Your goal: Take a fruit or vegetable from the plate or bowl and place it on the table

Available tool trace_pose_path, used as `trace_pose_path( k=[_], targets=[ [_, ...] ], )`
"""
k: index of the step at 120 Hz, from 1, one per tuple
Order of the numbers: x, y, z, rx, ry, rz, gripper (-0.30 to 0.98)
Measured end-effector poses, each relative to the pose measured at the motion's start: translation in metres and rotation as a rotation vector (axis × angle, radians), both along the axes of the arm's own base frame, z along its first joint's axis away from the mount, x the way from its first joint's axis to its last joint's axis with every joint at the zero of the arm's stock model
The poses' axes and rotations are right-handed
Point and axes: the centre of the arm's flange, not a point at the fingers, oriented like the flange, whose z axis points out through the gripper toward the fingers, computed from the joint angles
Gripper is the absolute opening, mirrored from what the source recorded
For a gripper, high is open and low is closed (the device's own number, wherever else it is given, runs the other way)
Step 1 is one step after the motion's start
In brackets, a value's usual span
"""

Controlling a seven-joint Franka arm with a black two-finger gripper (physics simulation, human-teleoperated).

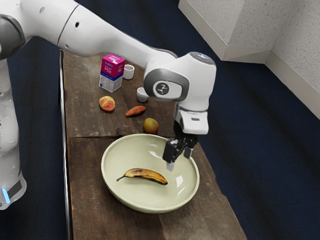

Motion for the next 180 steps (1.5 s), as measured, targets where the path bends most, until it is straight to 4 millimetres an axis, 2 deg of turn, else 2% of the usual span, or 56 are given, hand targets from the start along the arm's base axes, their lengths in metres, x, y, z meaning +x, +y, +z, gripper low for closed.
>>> trace_pose_path(
  k=[14, 22, 39, 49, 63, 88, 154, 162, 180],
  targets=[
    [-0.011, -0.020, -0.005, 0.001, 0.005, -0.039, 0.68],
    [-0.021, -0.024, -0.009, 0.014, 0.025, -0.045, 0.68],
    [-0.043, -0.014, -0.027, 0.053, 0.078, -0.003, 0.68],
    [-0.059, -0.011, -0.026, 0.064, 0.090, 0.031, 0.68],
    [-0.068, -0.007, -0.030, 0.065, 0.125, 0.081, 0.68],
    [-0.074, -0.003, -0.041, 0.060, 0.178, 0.155, 0.68],
    [-0.065, 0.005, -0.062, 0.055, 0.177, 0.263, 0.68],
    [-0.064, 0.005, -0.062, 0.061, 0.172, 0.270, 0.60],
    [-0.064, 0.006, -0.061, 0.095, 0.157, 0.290, 0.31]
  ],
)
